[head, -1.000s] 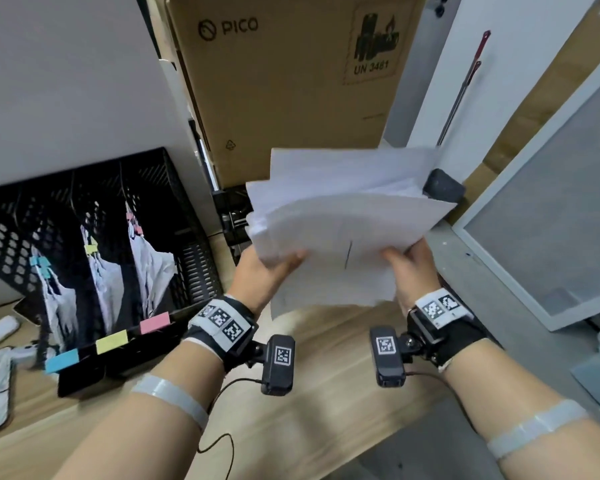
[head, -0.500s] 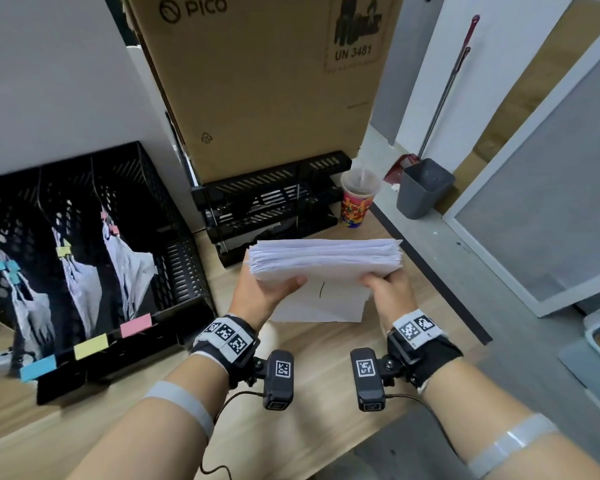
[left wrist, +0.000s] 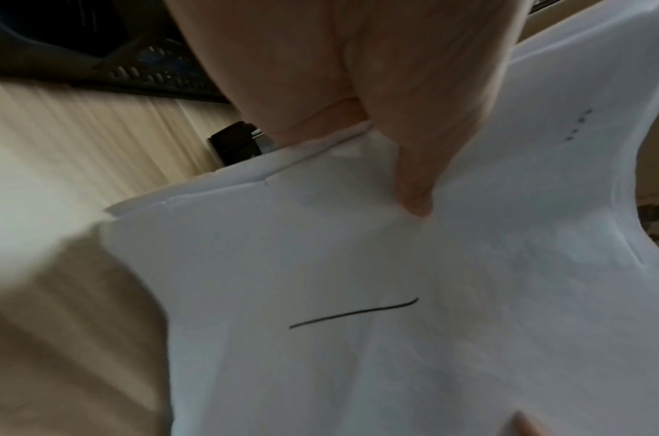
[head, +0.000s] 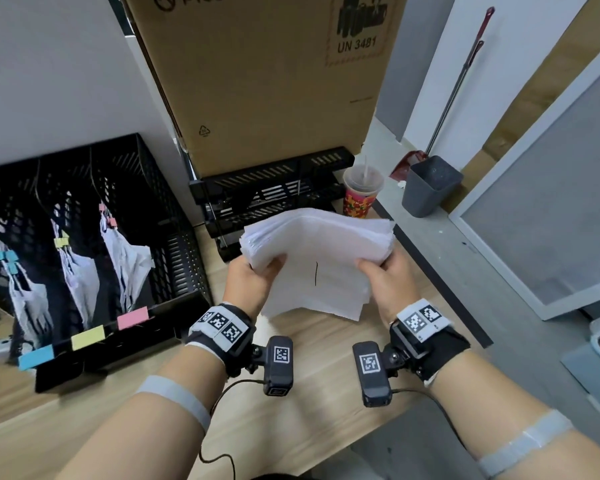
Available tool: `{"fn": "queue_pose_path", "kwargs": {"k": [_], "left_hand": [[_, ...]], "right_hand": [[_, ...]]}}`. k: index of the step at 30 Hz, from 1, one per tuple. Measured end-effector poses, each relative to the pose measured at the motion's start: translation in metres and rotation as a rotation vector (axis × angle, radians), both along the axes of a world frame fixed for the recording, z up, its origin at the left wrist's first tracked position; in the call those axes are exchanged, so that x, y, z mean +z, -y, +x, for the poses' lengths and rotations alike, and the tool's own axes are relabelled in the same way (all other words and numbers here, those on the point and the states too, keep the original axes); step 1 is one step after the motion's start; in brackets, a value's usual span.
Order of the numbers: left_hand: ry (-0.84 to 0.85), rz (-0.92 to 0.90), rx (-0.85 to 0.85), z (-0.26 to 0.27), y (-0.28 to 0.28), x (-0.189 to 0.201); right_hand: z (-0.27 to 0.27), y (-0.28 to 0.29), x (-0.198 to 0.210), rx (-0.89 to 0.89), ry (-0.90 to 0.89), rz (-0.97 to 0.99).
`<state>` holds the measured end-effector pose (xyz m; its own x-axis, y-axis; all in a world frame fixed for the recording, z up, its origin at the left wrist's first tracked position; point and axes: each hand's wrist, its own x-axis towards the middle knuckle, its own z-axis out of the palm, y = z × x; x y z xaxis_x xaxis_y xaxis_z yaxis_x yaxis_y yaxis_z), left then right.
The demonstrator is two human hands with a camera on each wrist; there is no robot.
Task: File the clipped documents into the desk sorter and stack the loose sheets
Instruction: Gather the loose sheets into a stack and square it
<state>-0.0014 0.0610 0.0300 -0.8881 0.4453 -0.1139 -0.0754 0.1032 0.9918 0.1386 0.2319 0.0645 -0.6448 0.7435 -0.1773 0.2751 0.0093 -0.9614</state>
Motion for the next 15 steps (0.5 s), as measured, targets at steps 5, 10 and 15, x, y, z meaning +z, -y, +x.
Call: {"fn": "queue_pose_path", "kwargs": {"k": [5,10,15], "left_hand": [[0.071,-0.110,-0.090,0.008,0.004,-0.025],[0.094,-0.141,-0.084,0.000,0.003,-0.015],[0.135,-0.020,-0.083,-0.012,0.017,0.023]], "right_hand": [[0.011,0.017,-0.019,0.164,0.122,-0.010],[0.012,0.003,-0.020,0.421,0.571,0.099],[-0.004,-0.001,-0.007,0.692,0.581,0.180]]}}
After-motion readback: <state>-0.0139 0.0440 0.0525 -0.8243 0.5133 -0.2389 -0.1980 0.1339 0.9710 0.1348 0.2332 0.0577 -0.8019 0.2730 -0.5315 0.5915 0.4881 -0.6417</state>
